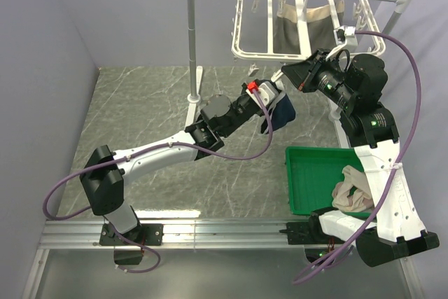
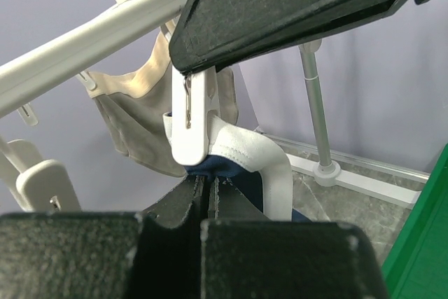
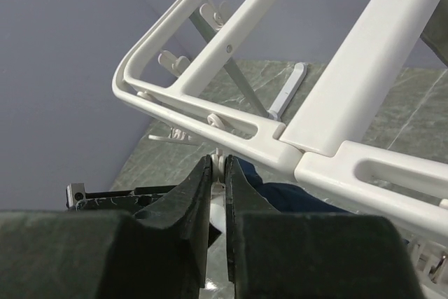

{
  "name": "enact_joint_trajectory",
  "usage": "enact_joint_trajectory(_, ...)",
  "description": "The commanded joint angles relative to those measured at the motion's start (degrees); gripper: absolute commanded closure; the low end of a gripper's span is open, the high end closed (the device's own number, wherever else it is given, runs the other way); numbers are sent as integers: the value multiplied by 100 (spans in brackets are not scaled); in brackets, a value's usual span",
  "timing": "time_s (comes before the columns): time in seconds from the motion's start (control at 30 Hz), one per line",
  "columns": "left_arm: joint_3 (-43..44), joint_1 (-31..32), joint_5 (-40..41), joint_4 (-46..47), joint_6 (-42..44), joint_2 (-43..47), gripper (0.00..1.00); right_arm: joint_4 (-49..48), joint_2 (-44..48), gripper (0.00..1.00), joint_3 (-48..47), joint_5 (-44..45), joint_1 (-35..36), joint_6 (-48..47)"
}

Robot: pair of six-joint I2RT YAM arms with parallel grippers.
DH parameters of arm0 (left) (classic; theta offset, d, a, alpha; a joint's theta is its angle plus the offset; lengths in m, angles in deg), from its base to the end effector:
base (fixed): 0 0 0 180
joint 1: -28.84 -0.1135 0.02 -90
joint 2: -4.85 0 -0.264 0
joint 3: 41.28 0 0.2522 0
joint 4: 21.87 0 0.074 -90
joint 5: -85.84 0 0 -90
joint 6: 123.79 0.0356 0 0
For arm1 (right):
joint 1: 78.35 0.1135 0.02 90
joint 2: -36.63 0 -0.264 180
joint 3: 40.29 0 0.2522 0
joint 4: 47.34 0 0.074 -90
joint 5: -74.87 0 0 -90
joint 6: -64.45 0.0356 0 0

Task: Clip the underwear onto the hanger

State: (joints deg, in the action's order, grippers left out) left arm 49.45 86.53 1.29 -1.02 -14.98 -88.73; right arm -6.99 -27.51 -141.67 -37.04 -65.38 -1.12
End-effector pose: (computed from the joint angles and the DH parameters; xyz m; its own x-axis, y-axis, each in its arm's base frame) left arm 0.2126 -0.3299 0.3983 0.4121 -0.0510 -0.9097 0.6975 0.6601 0.2789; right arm 0.2041 0.0606 0.4979 -0.2844 0.3282 -0.9008 -0.4983 0.7521 0.4314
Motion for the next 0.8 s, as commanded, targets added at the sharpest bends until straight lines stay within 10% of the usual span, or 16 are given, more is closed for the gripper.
enact_joint_trajectory(0.0,284,49,52,362,88,-2,100,92,121,85,-28,-129,-5,19)
enact_joint_trajectory(0.77,530,32,-141,310,44,-117,100,136,77,56,-265,-208,-5,-43)
